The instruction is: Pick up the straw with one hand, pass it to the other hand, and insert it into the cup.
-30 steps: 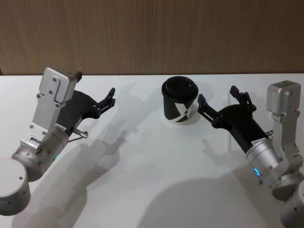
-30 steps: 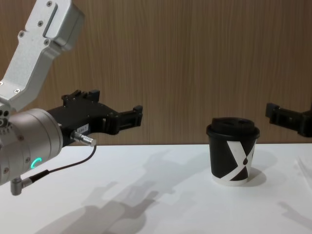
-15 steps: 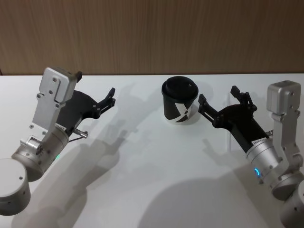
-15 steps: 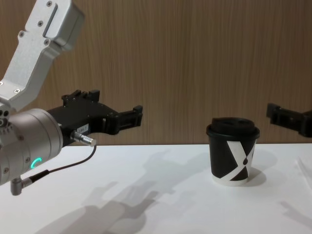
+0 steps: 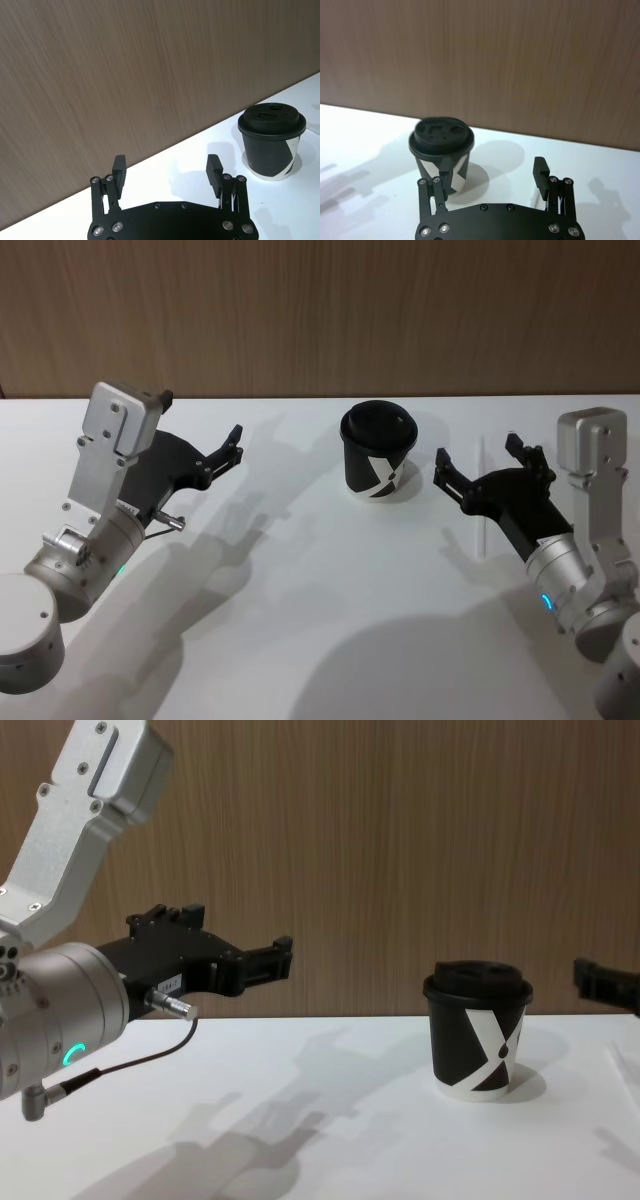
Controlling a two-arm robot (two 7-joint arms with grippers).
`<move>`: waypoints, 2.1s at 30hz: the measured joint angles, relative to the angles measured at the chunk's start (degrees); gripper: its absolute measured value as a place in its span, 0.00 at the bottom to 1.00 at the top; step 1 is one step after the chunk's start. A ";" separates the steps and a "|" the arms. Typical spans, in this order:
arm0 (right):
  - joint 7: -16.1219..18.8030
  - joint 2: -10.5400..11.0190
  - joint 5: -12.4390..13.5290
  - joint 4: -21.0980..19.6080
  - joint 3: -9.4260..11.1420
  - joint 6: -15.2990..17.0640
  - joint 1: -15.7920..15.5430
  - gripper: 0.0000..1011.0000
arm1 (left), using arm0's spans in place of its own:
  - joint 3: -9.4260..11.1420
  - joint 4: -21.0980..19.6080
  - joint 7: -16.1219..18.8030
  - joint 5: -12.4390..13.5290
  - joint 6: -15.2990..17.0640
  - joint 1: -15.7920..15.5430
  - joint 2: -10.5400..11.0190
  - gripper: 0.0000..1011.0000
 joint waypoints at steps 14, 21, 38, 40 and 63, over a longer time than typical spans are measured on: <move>-3.26 -1.25 -1.40 0.79 0.92 8.29 0.14 0.99 | 0.00 0.00 0.00 0.00 0.00 0.00 0.00 0.99; -3.88 -2.22 -1.33 2.35 1.53 10.24 0.45 0.99 | 0.00 0.00 0.00 0.00 0.00 0.00 0.00 0.99; -3.73 -2.87 -1.80 5.05 1.72 13.91 1.61 0.99 | 0.00 0.00 0.00 0.00 0.00 0.00 0.00 0.99; -3.60 -2.88 -1.92 5.30 1.66 14.33 1.77 0.99 | 0.00 0.00 0.00 0.00 0.00 0.00 0.00 0.99; -2.87 -5.50 -1.51 8.24 2.49 15.48 3.07 0.99 | 0.00 0.00 0.00 0.00 0.00 0.00 0.01 0.99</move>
